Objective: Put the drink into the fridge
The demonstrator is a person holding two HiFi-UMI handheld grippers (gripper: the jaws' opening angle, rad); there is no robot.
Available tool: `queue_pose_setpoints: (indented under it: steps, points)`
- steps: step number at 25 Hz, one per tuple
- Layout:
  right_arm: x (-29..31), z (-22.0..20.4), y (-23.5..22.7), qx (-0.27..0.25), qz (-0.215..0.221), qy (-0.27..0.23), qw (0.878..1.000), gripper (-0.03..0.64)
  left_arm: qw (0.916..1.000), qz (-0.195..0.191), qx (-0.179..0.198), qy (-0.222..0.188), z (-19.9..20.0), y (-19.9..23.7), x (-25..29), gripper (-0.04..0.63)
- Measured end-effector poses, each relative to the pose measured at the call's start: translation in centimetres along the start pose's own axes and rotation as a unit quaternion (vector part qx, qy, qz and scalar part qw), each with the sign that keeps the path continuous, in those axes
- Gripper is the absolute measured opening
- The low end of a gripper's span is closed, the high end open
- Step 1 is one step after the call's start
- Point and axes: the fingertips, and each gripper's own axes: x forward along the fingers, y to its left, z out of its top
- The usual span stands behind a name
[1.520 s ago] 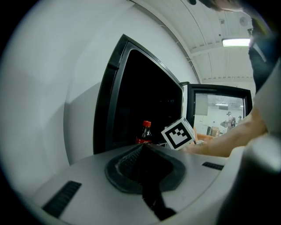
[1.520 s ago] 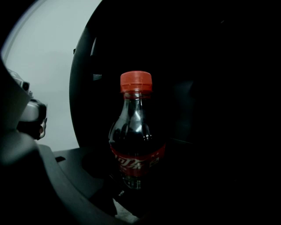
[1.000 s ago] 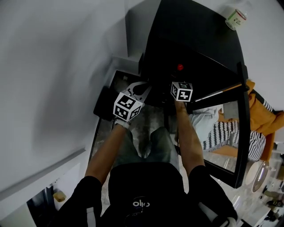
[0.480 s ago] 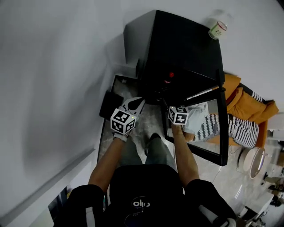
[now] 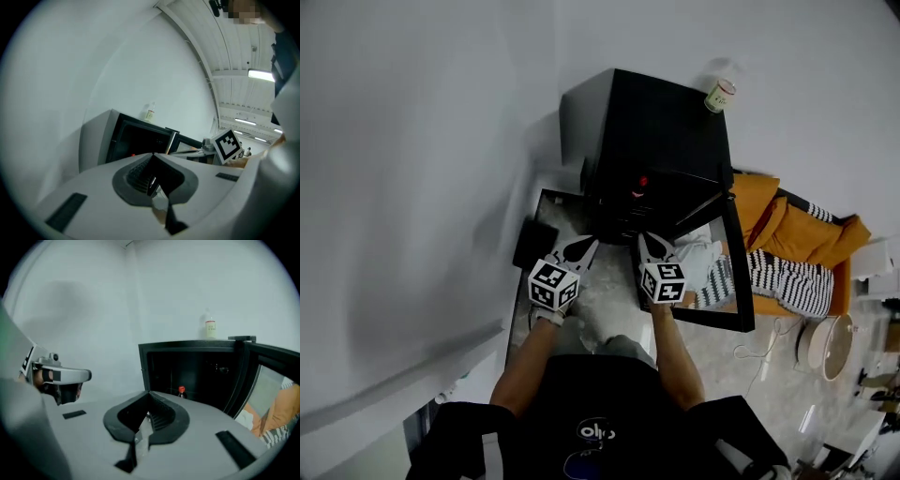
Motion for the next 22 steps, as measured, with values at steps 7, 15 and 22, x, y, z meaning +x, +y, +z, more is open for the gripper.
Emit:
queue_pose_setpoints:
  steps: [7,15,22]
  points:
    - [-10.3,0.7,0.4,-0.013,0.047,-0.034,0.998,0.009,0.9977,0.039,-0.029,-0.048,1.6,-8.5,-3.0,0.006]
    - [-20.9,-1.2,1.7,-0.027,0.101,-0.058,0.993,0.009,0.9967,0.057,-0.01,-0.057,-0.7,-19.7,-5.7,0.006]
    - [-26.0,-3.7,3.1,-0.033,0.142,-0.068,0.987,0.008,0.9956,0.077,0.015,-0.05,-2.1,-24.5,-7.9,0.006]
